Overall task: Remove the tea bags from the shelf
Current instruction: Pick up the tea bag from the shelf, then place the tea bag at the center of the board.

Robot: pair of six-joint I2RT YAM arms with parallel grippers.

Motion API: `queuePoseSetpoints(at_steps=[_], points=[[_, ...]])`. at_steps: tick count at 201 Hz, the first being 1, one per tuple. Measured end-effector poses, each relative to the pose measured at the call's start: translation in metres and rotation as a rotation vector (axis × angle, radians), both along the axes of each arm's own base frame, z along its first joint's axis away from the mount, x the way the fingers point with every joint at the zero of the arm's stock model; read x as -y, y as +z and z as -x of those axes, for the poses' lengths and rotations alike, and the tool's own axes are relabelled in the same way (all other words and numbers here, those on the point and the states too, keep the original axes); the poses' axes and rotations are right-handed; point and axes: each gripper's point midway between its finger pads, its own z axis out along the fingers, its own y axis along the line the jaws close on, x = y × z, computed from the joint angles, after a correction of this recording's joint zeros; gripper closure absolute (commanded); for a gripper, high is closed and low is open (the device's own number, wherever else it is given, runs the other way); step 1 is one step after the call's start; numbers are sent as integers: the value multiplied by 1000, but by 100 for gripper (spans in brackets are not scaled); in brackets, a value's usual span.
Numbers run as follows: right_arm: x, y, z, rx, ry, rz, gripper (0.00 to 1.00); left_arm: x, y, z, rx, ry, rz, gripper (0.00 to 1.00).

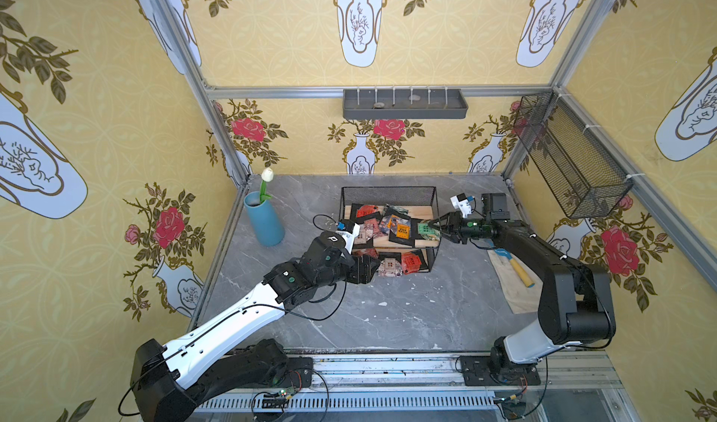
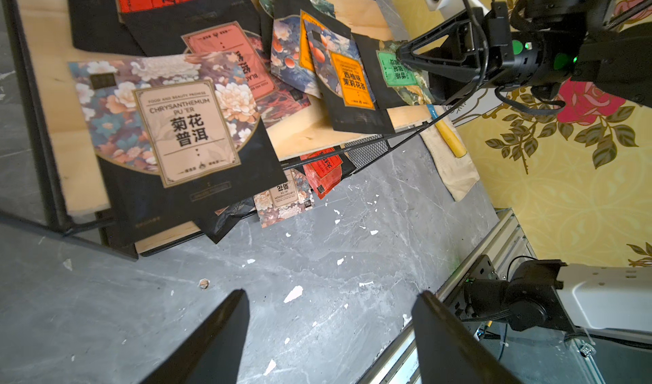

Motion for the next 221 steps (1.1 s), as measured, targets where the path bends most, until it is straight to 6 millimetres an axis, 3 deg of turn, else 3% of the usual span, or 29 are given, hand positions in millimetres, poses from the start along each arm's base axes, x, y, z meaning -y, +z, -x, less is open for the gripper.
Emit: queuePoseSetpoints(at_steps=[39, 74, 111, 177, 200, 221], points=[[11, 6, -4, 19, -30, 0, 81, 0, 0, 0, 1, 0, 1, 18], [17, 14, -5, 40, -48, -3, 91, 0, 1, 0, 2, 0, 2, 18], [30, 24, -5, 69, -86, -2, 92, -1, 2, 0, 6, 0, 6, 18], [81, 51, -1, 133, -255, 1, 94, 0, 2, 0, 6, 0, 5, 18], [102, 48, -2, 122, -342, 17, 94, 1, 2, -1, 7, -1, 6, 18], [118, 33, -2, 75, -421, 40, 94, 2, 2, -1, 8, -5, 10, 18]])
